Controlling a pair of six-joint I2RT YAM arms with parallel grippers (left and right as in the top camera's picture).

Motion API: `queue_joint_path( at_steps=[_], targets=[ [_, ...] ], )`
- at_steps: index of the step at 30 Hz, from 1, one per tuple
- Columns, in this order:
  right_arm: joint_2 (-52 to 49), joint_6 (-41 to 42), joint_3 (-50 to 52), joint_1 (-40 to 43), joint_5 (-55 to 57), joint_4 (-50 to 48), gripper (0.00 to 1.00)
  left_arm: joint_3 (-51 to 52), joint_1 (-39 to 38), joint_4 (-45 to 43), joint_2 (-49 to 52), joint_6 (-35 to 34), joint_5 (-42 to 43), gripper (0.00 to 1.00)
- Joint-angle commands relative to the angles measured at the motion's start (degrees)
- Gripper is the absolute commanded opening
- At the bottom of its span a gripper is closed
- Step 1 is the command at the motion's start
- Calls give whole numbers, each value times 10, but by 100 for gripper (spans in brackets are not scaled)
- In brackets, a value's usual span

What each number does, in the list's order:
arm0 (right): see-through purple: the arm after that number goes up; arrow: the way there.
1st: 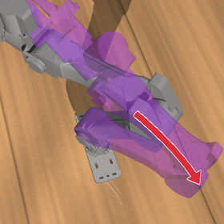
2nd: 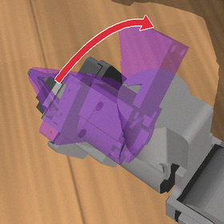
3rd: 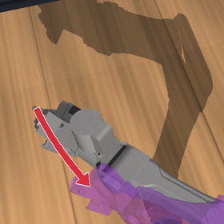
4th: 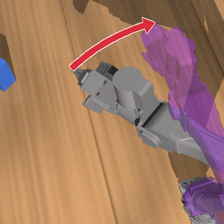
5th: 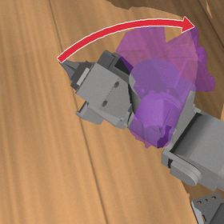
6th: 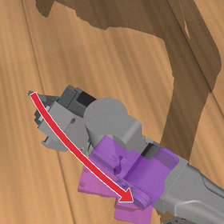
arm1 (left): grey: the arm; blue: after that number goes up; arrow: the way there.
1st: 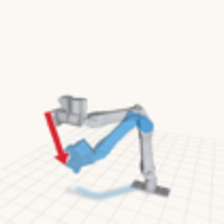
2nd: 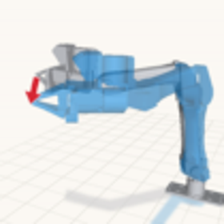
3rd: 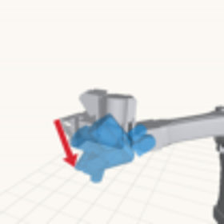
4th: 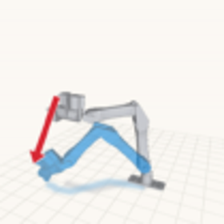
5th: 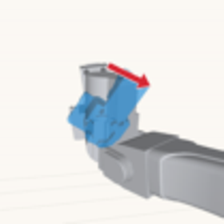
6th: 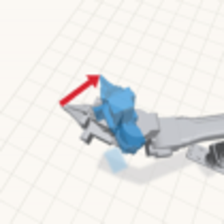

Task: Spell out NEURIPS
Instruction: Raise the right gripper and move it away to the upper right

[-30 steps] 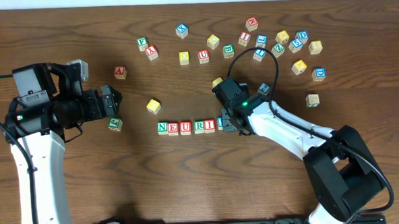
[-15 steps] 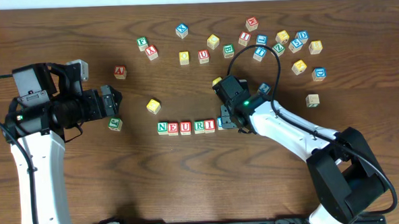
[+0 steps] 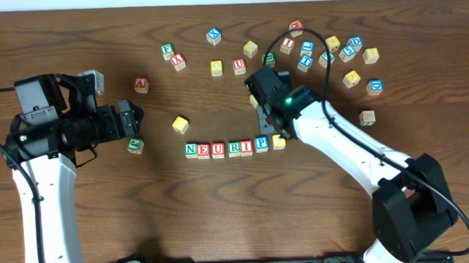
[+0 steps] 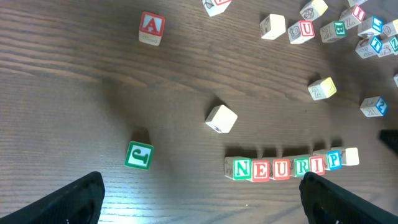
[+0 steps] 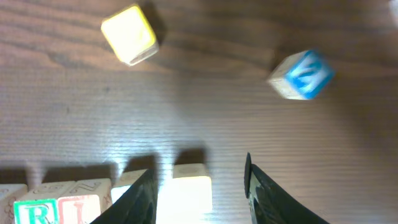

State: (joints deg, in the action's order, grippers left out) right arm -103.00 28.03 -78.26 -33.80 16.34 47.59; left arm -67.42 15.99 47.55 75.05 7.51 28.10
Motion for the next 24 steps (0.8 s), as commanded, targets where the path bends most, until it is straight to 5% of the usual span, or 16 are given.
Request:
queue_joint_path(
  at_steps=[1,24],
  targets=[
    [15,-14,-45,6,48,30,40,-12,2,0,-2,-3,-3,99],
    [71,-7,-120,97,56,119,57,-12,2,-41,-2,-1,-46,99]
  ],
)
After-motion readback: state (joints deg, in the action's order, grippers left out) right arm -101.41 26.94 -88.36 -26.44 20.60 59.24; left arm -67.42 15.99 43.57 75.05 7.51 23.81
